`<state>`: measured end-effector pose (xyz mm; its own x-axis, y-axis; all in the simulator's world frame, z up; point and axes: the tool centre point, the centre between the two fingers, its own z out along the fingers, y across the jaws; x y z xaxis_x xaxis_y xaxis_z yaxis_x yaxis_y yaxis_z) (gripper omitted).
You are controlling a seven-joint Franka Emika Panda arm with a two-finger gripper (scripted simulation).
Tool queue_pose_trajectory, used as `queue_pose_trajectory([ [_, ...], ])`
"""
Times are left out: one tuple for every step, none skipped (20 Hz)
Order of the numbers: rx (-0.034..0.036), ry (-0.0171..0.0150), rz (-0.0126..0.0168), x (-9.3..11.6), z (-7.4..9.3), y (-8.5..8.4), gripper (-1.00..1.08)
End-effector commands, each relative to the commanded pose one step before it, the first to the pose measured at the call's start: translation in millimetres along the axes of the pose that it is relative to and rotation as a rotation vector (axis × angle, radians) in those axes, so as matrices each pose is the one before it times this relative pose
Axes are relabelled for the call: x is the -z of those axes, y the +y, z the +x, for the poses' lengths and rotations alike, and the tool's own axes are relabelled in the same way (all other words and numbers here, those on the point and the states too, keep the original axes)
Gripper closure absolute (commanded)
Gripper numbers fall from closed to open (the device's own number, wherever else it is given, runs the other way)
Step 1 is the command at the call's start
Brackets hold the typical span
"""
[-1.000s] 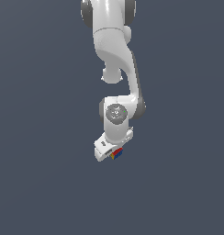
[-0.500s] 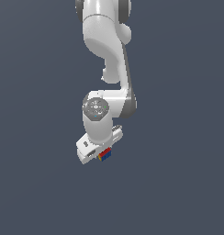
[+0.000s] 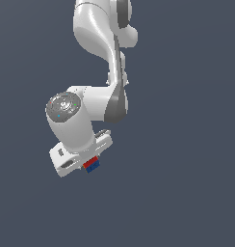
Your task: Pick up the object and move it to a goal position.
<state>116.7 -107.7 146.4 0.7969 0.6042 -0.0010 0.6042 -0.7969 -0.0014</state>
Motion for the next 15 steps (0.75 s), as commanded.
queue_pose_trajectory([
  [0.00149,0.00103,-0.00043,10.98,-1.62,12.25,1.08],
  [0.00000,0.00000,0.00000,2.98,-0.62,3.84,1.08],
  [0.00000,0.00000,0.00000,2.64,-0.53,3.43,1.08],
  [0.00016,0.00026,-0.00062,2.81,-0.41,2.87,1.08],
  [0.00000,0.00000,0.00000,2.06,-0.38,2.71,1.08],
  [0.00000,0.00000,0.00000,1.80,-0.32,2.38,1.08],
  [0.00000,0.00000,0.00000,1.56,-0.27,2.08,1.08],
  [0.00000,0.00000,0.00000,1.34,-0.22,1.79,1.08],
  [0.00000,0.00000,0.00000,1.13,-0.18,1.52,1.08],
  [0.00000,0.00000,0.00000,0.93,-0.14,1.26,1.08],
  [0.00000,0.00000,0.00000,0.75,-0.11,1.02,1.08],
  [0.00000,0.00000,0.00000,0.57,-0.08,0.78,1.08],
  [0.00000,0.00000,0.00000,0.41,-0.06,0.55,1.08],
  [0.00000,0.00000,0.00000,0.24,-0.03,0.33,1.08],
  [0.00000,0.00000,0.00000,0.08,-0.01,0.11,1.08],
])
